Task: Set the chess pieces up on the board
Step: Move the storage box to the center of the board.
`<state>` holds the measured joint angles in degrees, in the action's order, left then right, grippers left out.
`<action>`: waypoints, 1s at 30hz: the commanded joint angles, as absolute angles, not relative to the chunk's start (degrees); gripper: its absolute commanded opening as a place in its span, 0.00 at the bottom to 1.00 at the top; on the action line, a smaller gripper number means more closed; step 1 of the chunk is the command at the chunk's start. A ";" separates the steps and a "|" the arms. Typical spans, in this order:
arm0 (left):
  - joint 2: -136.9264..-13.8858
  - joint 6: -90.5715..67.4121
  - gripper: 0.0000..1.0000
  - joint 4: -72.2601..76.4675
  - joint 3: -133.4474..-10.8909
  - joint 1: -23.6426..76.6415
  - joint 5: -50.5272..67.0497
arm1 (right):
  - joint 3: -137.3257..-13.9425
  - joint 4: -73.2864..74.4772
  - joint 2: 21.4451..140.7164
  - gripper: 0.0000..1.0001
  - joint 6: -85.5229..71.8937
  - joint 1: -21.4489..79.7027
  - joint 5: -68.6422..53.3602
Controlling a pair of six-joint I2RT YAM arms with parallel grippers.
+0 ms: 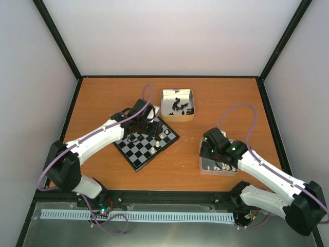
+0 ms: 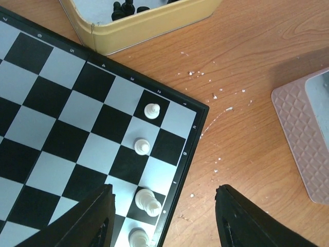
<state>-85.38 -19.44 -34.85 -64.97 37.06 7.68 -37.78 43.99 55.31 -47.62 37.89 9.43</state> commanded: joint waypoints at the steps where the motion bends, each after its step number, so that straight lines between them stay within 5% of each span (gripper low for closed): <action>1: -79.82 -21.91 0.54 -28.92 -61.34 36.74 7.25 | -39.69 42.84 59.58 0.66 -42.98 37.53 8.37; 11: -66.41 -26.27 0.59 -26.31 -50.72 36.69 5.75 | -42.47 32.86 72.21 0.65 -40.03 37.53 1.09; 20: -67.76 -24.52 0.59 -23.98 -52.50 36.44 1.98 | -51.37 27.06 85.97 0.63 -39.35 37.53 1.00; 30: -69.32 -23.24 0.62 -18.24 -54.33 35.68 -3.27 | -63.16 29.53 94.17 0.63 -40.04 33.92 14.42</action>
